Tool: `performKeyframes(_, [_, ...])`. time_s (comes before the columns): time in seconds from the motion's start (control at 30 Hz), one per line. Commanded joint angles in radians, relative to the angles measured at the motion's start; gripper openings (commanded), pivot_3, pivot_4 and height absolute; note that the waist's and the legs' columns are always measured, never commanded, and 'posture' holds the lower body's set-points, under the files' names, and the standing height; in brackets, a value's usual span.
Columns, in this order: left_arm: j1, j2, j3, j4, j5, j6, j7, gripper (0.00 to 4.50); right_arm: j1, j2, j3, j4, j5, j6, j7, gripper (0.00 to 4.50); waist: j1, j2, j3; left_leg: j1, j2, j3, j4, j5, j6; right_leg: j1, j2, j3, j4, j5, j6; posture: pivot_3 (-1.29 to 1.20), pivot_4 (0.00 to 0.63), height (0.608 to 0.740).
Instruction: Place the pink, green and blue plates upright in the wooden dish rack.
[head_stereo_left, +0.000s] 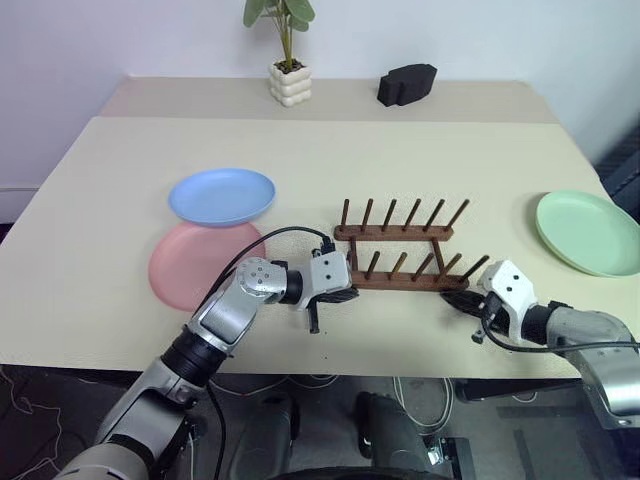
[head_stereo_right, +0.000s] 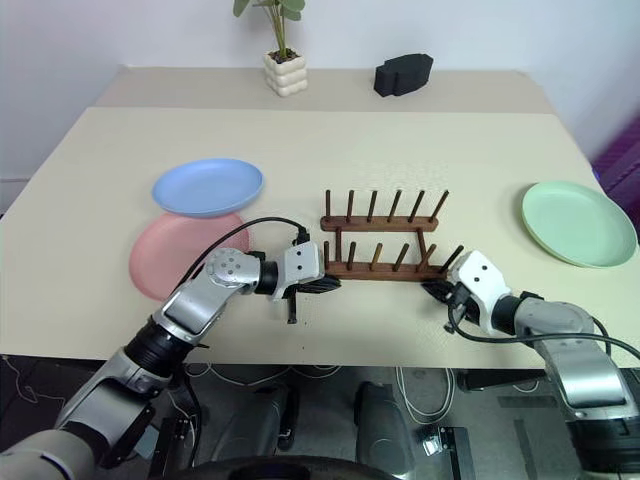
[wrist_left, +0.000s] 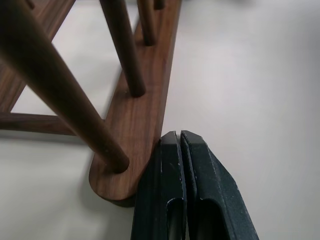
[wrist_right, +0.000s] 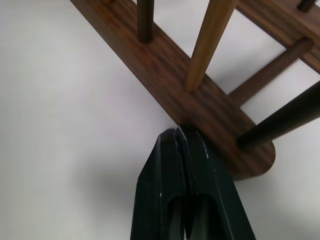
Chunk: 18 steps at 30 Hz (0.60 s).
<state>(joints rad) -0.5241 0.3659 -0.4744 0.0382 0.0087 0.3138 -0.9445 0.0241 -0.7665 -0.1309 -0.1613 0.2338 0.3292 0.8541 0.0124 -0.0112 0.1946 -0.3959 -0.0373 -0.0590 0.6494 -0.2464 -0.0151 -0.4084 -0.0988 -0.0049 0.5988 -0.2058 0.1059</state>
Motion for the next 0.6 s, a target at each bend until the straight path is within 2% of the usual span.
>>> performKeyframes(0.03, [-0.015,0.001,0.026,0.025,0.027,-0.017,0.041,0.07,-0.08,0.021,0.023,0.067,-0.042,-0.069,-0.032,0.0,-0.002,0.0,0.0,0.0,0.0,0.0,0.0,0.0,0.0,0.0,0.0,0.0,0.0,0.0,0.0,0.0,0.15,0.736])
performKeyframes(0.3, [-0.039,-0.012,0.049,0.109,0.062,-0.058,0.131,0.07,-0.194,0.061,0.075,0.235,-0.09,-0.184,-0.041,0.0,-0.001,0.0,0.0,0.001,-0.001,0.001,0.0,0.0,0.0,0.001,0.0,0.0,0.0,0.0,0.0,0.0,0.15,0.736])
performKeyframes(0.6, [-0.052,-0.026,0.076,0.162,0.07,-0.078,0.182,0.07,-0.21,0.066,0.084,0.317,-0.099,-0.264,-0.028,0.0,-0.002,0.0,0.0,0.003,-0.001,0.001,0.0,0.0,0.0,0.002,0.0,0.0,0.001,0.001,0.001,0.0,0.15,0.736])
